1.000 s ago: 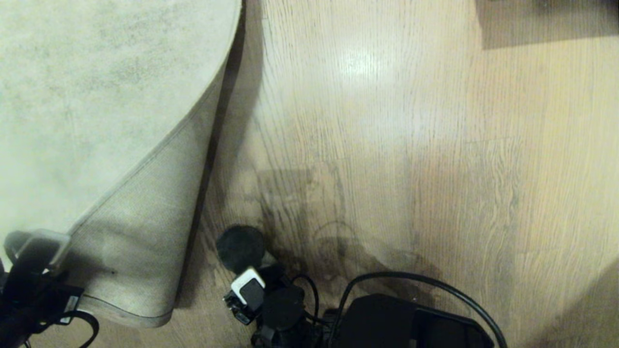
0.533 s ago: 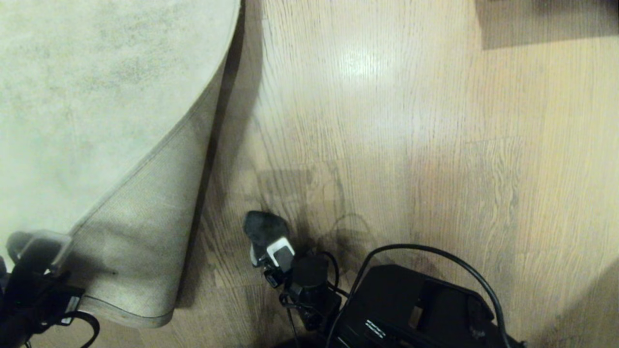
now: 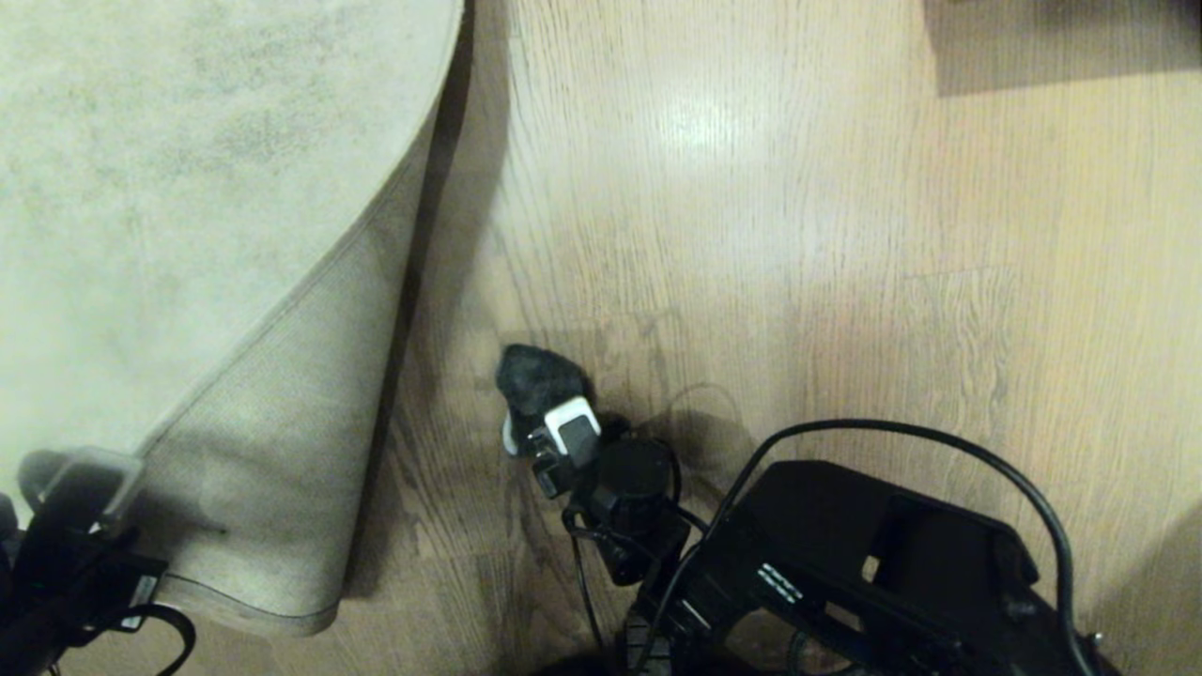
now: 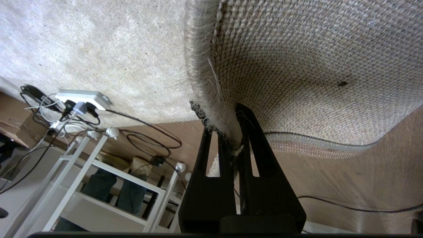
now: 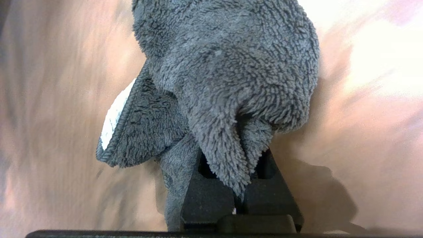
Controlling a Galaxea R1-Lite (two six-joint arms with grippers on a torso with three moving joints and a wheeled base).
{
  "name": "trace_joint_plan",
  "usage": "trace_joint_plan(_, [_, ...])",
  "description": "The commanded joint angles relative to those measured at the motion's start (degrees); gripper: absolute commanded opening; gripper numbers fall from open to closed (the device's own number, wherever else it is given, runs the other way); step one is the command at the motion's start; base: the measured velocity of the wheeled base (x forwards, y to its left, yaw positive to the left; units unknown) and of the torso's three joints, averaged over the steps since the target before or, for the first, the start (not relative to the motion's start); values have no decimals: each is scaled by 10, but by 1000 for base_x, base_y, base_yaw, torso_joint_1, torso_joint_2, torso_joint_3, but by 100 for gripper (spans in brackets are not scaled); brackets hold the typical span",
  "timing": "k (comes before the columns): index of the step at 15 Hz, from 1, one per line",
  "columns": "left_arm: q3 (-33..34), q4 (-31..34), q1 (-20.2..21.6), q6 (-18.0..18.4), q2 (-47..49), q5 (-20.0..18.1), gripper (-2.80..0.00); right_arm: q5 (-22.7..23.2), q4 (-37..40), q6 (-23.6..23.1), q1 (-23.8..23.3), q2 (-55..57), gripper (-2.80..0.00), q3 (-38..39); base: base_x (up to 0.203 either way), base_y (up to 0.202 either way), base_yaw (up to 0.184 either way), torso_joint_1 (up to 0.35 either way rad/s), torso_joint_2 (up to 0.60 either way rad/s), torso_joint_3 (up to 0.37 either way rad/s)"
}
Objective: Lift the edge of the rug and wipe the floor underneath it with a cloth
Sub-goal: Wipe the floor under the carpet with a rag
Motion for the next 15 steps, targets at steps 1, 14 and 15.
trace_joint_plan(1, [0,-3,0,1,1,1,-280,-1,-3,-2,-10,-58,-280,29,0,0,0,0,0,0])
trace_joint_plan(14, [2,-3,0,-3,1,-1,-280,4,14,-10,-158,-343,-280,275,0,0,0,0,0,0])
trace_joint_plan(15, [2,-3,0,-3,1,-1,-280,5,16,-11,-175,-369,-280,299,0,0,0,0,0,0])
